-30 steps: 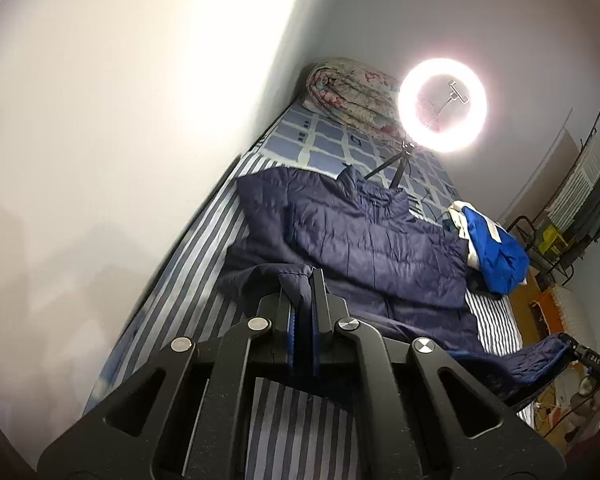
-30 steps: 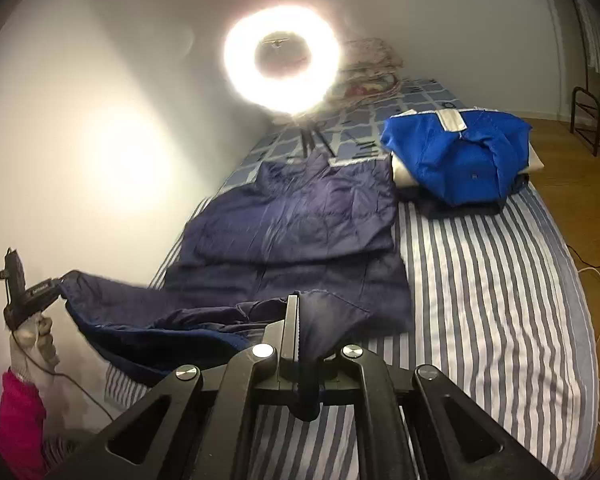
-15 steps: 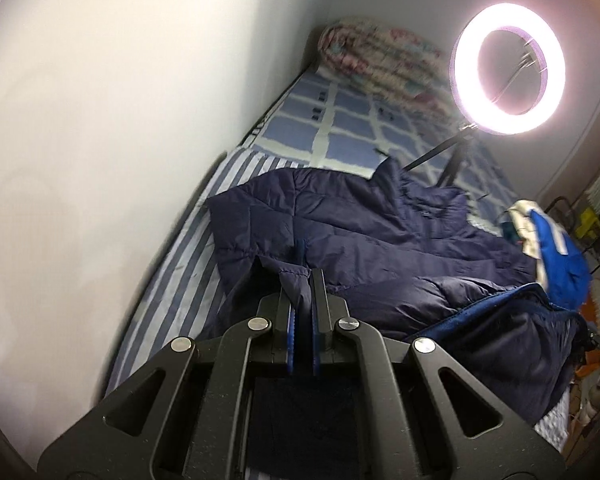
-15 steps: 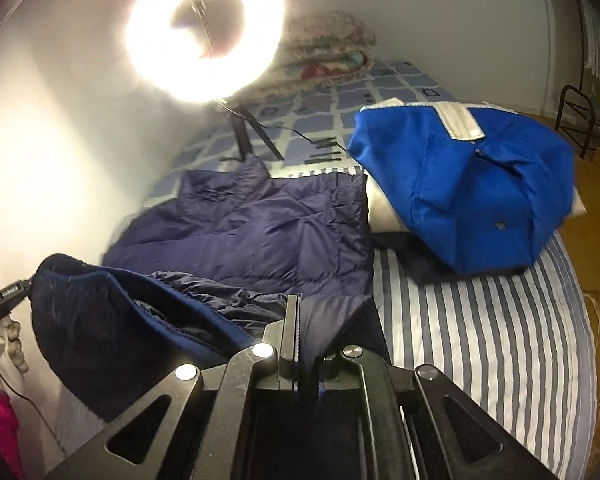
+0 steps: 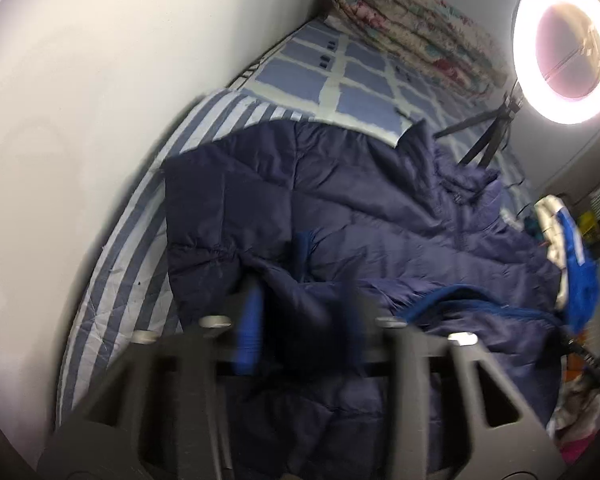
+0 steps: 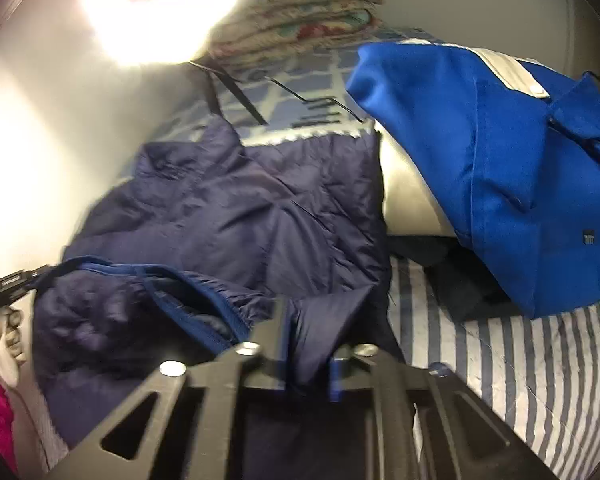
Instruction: Fold large clothes
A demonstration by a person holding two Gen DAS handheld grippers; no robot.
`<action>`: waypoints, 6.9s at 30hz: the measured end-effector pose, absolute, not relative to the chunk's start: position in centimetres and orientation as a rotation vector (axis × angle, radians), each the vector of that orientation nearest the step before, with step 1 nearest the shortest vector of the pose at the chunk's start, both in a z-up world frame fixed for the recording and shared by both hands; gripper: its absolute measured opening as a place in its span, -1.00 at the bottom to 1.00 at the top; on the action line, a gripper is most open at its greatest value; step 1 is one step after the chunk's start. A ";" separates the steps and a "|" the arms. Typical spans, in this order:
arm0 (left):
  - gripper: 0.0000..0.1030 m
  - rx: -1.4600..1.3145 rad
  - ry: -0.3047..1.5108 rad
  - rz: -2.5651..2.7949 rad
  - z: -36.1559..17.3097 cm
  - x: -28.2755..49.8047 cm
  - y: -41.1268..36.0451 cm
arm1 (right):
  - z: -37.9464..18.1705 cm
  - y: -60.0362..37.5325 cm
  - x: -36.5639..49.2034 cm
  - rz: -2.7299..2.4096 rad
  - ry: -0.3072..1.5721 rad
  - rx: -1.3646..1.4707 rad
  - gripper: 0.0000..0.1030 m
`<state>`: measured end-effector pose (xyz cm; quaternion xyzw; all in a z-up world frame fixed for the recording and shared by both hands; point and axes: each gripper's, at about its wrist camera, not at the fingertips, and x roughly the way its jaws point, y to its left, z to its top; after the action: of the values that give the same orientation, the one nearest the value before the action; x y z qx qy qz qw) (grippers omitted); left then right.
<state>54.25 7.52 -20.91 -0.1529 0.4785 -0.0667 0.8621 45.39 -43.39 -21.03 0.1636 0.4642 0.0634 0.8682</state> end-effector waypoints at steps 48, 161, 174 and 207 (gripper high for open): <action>-0.98 0.083 0.778 -0.102 -16.0 61.2 5.9 | -14.2 -42.1 49.7 -0.050 0.753 -0.062 -1.00; -0.18 -0.394 0.891 -0.402 -12.7 15.0 6.0 | -10.4 0.4 47.4 0.522 0.738 -0.064 -0.94; -0.18 -0.404 0.876 -0.370 -12.2 15.3 6.3 | -19.3 5.6 48.9 0.707 0.889 -0.078 -0.72; -0.18 0.193 0.897 0.210 -22.6 44.8 4.2 | -25.0 -21.9 45.7 0.483 0.993 0.428 0.61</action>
<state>44.82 4.17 -22.62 0.0929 0.4321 0.1011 0.8913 45.72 -21.89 -25.02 0.2016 0.4681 0.2276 0.8297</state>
